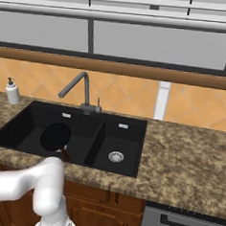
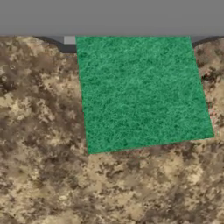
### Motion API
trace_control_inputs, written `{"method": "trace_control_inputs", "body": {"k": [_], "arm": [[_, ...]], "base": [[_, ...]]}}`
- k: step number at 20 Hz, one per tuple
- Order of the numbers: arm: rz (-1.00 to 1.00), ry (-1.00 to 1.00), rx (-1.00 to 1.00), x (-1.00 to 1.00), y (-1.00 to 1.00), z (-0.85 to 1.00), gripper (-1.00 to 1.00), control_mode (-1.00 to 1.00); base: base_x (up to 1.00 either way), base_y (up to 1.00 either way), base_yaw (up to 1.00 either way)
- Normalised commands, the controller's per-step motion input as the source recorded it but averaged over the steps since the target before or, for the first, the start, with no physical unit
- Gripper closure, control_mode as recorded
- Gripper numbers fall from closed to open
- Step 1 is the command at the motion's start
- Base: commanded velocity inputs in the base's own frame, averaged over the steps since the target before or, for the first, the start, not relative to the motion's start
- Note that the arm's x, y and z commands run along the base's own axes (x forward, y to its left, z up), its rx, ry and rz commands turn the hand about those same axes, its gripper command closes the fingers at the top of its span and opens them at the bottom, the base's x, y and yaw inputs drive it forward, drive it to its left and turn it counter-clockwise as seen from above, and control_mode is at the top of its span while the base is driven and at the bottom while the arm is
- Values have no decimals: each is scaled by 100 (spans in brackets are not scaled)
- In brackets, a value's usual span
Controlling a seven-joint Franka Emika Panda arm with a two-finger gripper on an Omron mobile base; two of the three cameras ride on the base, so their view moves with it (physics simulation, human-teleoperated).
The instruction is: Pick the pan and sponge and place them into the sink. Then turn on the water.
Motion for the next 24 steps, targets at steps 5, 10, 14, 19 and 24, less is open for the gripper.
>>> {"method": "trace_control_inputs", "body": {"k": [5,10,14,19,24], "arm": [[-34,-18,18,-51,-46,-6,100,-100],[-38,-25,23,-52,-21,56,100,-100],[-37,-29,19,-40,-1,99,100,-100],[-36,-6,26,-34,-34,100,100,-100],[-35,3,31,-2,-82,81,100,-100]], "base": [[0,0,0],[0,0,0],[0,0,0],[0,0,0],[0,0,0]]}}
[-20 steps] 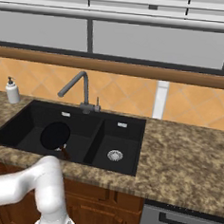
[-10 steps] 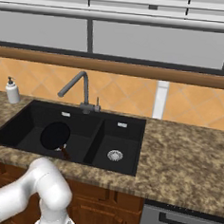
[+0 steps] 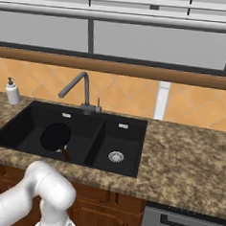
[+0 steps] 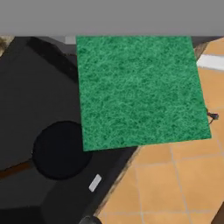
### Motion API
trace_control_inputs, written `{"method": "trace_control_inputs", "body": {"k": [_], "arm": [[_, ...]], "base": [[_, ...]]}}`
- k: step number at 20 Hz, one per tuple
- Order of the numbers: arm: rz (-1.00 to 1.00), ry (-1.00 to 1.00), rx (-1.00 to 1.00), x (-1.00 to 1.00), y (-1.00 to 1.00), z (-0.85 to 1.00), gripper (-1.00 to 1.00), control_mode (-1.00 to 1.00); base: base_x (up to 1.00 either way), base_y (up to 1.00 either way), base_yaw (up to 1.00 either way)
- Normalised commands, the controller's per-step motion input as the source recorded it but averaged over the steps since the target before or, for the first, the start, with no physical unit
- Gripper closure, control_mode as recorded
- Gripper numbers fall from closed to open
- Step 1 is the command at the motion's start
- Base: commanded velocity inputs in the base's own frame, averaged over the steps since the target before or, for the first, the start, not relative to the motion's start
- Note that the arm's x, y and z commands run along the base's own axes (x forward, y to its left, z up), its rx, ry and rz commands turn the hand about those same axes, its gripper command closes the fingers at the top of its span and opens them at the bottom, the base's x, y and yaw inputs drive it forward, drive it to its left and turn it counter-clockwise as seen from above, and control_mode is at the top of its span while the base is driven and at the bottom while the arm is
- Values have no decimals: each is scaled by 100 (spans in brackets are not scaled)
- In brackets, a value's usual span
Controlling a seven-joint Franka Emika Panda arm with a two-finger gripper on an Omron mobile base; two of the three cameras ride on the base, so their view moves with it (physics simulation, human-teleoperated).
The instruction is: Pick the pan and sponge and place them into the sink. Then turn on the water.
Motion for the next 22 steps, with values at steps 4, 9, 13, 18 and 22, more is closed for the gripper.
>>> {"method": "trace_control_inputs", "body": {"k": [4,9,13,18,22], "arm": [[-23,1,29,0,-100,48,100,-100],[-12,3,30,0,-100,13,100,-100],[-2,11,25,10,-100,0,100,-100],[0,35,10,50,-59,2,100,-100],[0,53,-9,92,0,1,100,-100]], "base": [[0,0,0],[0,0,0],[0,0,0],[0,0,0],[0,0,0]]}}
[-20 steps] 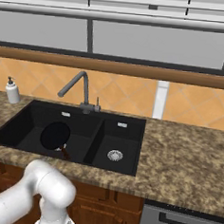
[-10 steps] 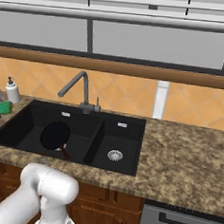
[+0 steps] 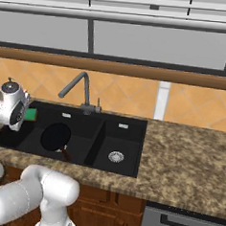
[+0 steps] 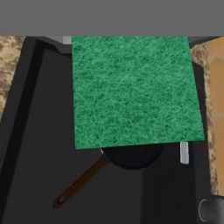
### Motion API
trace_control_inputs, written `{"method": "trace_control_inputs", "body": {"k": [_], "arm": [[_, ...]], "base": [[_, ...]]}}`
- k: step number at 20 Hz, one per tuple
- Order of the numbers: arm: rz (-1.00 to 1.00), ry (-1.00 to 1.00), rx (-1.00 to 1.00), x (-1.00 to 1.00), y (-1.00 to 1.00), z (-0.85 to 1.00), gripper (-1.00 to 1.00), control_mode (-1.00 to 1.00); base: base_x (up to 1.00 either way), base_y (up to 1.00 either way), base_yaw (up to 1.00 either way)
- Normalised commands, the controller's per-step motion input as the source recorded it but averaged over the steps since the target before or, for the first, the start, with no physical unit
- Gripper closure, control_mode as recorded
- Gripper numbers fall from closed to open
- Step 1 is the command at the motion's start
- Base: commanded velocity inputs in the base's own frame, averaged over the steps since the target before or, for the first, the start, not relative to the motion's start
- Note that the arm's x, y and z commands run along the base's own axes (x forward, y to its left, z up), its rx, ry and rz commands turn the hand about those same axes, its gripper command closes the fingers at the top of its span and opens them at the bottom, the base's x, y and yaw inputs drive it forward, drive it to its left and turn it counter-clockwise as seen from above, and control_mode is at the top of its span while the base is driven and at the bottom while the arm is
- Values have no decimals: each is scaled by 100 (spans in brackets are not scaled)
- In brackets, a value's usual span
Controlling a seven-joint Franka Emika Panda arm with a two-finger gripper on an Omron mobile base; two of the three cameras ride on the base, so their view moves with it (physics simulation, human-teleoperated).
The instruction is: Pick the pan and sponge and place them into the sink. Then turn on the water.
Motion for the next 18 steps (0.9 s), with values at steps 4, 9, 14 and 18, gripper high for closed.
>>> {"method": "trace_control_inputs", "body": {"k": [4,9,14,18], "arm": [[-1,47,-25,89,4,0,100,-100],[-3,17,-22,43,11,-35,100,-100],[-7,0,-21,4,25,-67,100,-100],[-1,-2,-8,0,0,-73,100,-100]], "base": [[0,0,0],[0,0,0],[0,0,0],[0,0,0]]}}
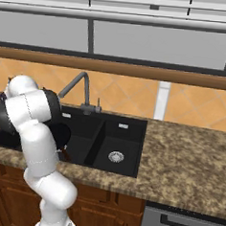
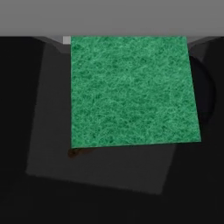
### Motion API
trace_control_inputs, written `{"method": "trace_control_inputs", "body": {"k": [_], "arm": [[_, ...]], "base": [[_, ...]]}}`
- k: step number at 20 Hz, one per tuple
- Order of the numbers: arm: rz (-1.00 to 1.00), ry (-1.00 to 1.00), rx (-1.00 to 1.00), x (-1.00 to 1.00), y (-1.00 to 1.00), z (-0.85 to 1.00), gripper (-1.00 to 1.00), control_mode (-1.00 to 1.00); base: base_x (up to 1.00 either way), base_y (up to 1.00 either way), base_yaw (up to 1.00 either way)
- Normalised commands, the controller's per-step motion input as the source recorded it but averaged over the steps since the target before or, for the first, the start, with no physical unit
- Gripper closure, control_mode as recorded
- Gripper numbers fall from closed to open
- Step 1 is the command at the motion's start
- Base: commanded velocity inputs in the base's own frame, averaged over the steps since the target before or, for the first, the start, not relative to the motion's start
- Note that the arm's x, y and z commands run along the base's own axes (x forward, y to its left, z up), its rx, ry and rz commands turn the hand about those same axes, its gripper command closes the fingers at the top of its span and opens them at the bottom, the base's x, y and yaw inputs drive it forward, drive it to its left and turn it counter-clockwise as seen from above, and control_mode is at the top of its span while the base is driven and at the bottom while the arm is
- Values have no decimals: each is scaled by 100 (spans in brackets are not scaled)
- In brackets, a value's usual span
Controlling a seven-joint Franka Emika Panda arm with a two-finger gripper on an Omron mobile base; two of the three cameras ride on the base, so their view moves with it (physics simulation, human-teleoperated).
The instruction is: Pick the pan and sponge and place them into the sink. Then turn on the water.
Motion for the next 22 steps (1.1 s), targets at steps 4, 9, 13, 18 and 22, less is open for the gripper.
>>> {"method": "trace_control_inputs", "body": {"k": [4,9,13,18,22], "arm": [[0,-4,-5,0,0,-76,100,-100],[-1,-4,-14,0,11,-74,100,-100],[-1,-1,-15,0,15,-67,100,-100],[-1,-2,-17,0,18,-73,100,-100],[-2,-3,-14,3,11,-59,100,-100]], "base": [[0,0,0],[0,0,0],[0,0,0],[0,0,0],[0,0,0]]}}
